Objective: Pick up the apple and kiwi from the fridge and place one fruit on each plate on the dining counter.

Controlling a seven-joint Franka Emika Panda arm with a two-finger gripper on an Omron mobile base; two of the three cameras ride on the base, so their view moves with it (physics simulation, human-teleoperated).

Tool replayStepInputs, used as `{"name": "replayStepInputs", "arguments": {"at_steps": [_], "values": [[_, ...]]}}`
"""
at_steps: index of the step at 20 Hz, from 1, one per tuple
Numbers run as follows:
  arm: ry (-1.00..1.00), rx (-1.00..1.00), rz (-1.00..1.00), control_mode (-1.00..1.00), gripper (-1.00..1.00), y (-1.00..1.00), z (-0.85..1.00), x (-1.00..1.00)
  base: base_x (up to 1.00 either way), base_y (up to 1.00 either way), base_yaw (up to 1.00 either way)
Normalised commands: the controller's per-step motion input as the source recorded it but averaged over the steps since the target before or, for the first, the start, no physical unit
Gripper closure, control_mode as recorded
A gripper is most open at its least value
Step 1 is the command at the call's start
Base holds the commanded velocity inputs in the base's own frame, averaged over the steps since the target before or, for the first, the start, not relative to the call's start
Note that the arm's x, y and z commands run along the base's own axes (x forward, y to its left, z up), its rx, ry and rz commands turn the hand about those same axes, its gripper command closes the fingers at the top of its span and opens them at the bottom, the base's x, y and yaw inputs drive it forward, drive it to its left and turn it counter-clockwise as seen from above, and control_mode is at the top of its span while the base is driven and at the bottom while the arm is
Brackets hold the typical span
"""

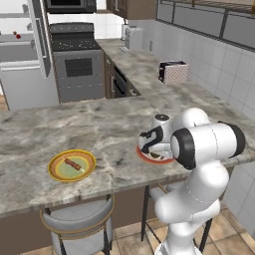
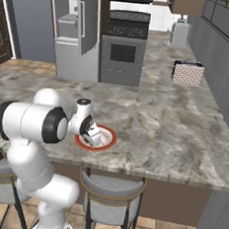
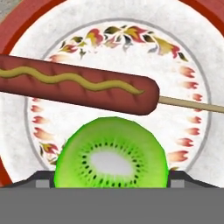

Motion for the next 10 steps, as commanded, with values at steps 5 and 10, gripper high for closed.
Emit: {"name": "replayStepInputs", "arguments": {"at_steps": [5,10], "values": [[0.0,-0.01,0.0,-1.0,-1.0,0.0,0.32,-0.05,0.0,0.0,0.0],[0.0,0.0,0.0,-1.0,-1.0,0.0,0.7,-0.24,0.0,0.0,0.0]]}}
